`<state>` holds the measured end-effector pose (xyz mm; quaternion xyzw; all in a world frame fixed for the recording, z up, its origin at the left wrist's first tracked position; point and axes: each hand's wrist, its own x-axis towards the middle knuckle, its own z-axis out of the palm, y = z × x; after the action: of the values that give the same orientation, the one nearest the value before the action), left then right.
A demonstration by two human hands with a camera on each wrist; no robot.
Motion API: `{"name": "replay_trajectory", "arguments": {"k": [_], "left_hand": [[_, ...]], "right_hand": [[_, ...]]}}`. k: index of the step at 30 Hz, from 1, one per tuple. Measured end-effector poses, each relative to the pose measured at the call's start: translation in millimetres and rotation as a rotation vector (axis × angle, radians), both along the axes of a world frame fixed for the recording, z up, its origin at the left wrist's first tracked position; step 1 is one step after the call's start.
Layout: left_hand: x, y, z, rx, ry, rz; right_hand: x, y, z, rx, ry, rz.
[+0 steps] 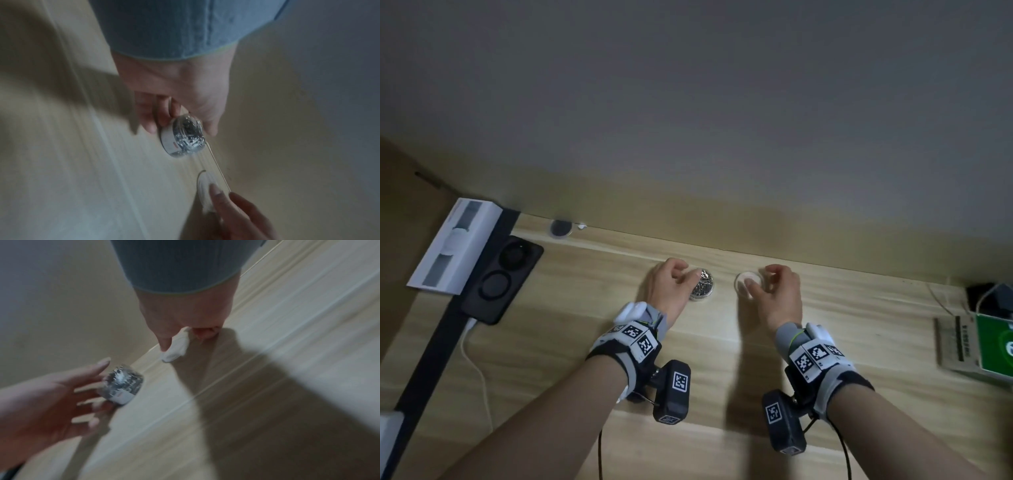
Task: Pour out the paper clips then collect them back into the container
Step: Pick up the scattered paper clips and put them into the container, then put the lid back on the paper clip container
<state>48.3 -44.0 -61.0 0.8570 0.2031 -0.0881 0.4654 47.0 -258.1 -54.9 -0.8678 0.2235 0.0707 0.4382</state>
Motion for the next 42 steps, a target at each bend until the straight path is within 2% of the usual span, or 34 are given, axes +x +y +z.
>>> {"name": "replay_trajectory", "arguments": {"k": [4,10,24,33,39,42], "left_hand": [[4,-15,-4,0.009,-0.038,-0.068],[4,-20,-7,-0.097,-0.004,0.023],[-30,-69,-14,-0.138,0.000,-0.138],[-52,-86,-5,-0.257,0.097,-0.120],[-51,-80,-1,-0.369,0.213,-0.022],[-54,-77,-2,-0.393,0.200,-0.052]], "right_hand": [[-7,-13,-5,-0.143,0.099,0.142],[-4,-11,-4,-0.170,0.097,0.228],[-44,-46,-13,0.188,0.085,-0.012],[-71,-36,3,0.408,0.055,0.035],[-80,-27,17,0.457,-0.039,0.140],[-79,-26,18,0.454,-0.048,0.116]]}}
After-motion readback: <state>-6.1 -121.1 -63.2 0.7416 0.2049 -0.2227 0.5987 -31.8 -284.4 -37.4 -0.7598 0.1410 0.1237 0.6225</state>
